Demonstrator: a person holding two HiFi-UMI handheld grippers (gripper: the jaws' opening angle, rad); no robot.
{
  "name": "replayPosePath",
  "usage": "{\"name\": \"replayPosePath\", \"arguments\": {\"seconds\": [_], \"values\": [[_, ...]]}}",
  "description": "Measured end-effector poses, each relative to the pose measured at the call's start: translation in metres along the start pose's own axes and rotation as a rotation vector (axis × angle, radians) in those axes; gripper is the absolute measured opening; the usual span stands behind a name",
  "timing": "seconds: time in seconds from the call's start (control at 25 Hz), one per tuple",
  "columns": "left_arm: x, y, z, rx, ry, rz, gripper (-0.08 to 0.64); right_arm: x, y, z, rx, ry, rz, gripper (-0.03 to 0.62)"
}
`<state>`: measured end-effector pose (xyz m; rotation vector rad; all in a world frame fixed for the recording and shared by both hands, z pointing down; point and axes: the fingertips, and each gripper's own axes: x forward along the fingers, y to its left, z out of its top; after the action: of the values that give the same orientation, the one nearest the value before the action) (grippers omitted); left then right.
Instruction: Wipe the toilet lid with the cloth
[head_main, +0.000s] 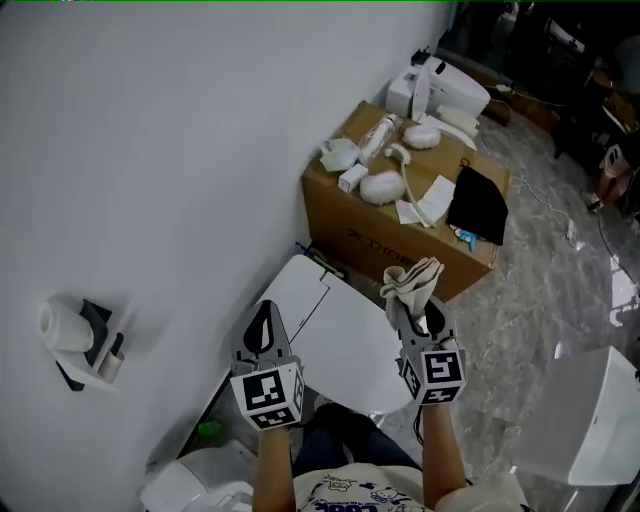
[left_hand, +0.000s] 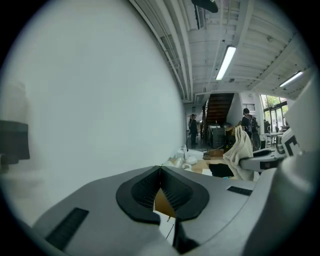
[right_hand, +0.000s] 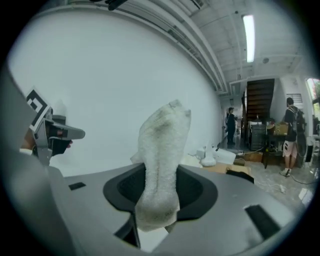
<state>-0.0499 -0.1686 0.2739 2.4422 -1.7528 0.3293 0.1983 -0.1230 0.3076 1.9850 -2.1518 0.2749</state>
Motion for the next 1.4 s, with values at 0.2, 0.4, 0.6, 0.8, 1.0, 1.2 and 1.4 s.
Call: {"name": "replayPosePath", "arguments": {"seconds": [0.2,0.4,0.6,0.8,1.0,1.2,1.4], "values": [[-0.034,0.027,0.059,0.001,-0.109,0.044,0.003,-0.017,0.031,0.089,-0.009,-0.149,0.025,0.158],[-0.062,0.046,0.101,0.018,-0.198,0.084,0.003,-0.028,0.056,0.136,-0.052,-0.239,0.044,0.158],[-0.080,0.060,0.118,0.019,-0.250,0.110,0.003,-0.031,0.081,0.163,-0.052,-0.304,0.091,0.158],[-0.090,0.071,0.122,0.022,-0.261,0.132,0.003,-0.030,0.097,0.174,-0.047,-0.331,0.116,0.156],[-0.096,0.082,0.123,0.024,-0.263,0.156,0.003,-0.025,0.104,0.173,-0.035,-0.324,0.129,0.156],[-0.099,0.086,0.123,0.024,-0.263,0.164,0.003,-0.025,0.107,0.174,-0.028,-0.326,0.136,0.156],[-0.100,0.089,0.122,0.023,-0.265,0.162,0.003,-0.025,0.109,0.173,-0.023,-0.325,0.130,0.156]]}}
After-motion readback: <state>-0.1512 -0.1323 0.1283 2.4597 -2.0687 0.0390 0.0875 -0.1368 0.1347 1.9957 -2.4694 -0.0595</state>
